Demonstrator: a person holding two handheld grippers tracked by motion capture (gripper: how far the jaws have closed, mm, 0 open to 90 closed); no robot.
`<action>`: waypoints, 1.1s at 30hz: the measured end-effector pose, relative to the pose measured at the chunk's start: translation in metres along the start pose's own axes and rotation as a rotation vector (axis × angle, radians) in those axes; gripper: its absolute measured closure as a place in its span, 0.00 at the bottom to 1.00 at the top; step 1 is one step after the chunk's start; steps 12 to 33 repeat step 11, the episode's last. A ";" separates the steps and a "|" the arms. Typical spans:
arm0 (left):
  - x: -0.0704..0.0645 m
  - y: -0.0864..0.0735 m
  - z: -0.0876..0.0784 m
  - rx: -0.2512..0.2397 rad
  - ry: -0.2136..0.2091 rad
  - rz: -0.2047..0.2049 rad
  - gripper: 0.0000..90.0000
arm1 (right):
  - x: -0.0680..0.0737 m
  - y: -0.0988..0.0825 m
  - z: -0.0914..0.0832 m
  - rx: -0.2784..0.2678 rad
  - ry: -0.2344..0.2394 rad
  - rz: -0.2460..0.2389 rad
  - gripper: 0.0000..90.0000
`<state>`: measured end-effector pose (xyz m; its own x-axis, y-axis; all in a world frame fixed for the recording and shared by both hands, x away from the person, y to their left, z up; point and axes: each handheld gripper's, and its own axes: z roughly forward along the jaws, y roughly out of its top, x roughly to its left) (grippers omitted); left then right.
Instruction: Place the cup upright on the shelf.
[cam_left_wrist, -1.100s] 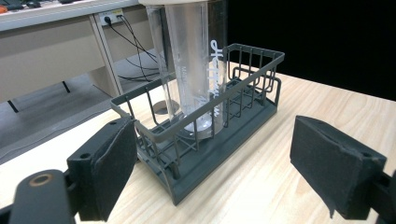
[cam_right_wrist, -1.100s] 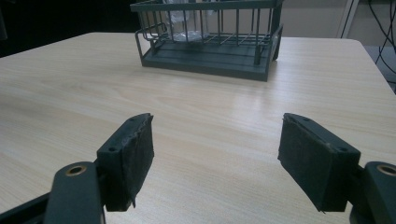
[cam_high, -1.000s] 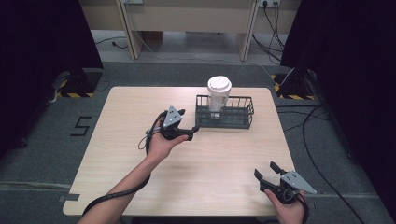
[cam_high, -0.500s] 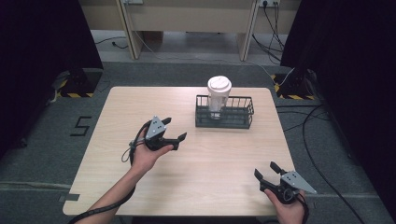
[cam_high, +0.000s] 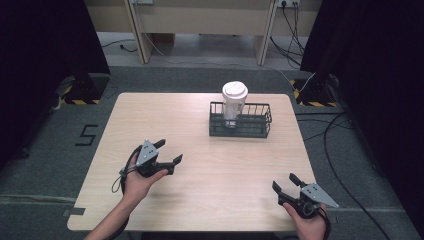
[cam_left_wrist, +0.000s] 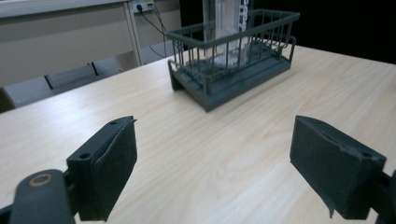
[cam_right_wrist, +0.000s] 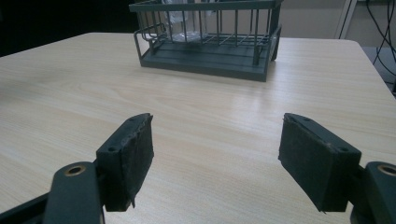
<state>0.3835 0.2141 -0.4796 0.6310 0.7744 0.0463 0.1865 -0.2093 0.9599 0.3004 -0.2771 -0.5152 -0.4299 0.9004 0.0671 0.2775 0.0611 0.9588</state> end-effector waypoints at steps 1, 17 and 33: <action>0.000 -0.005 -0.004 0.004 0.006 -0.006 0.16 | 0.000 0.000 0.000 0.001 -0.001 0.000 0.30; 0.000 -0.035 -0.026 0.020 0.042 -0.048 0.16 | 0.000 0.000 0.000 0.007 -0.001 -0.006 0.30; 0.000 -0.035 -0.026 0.020 0.042 -0.048 0.16 | 0.000 0.000 0.000 0.007 -0.001 -0.006 0.30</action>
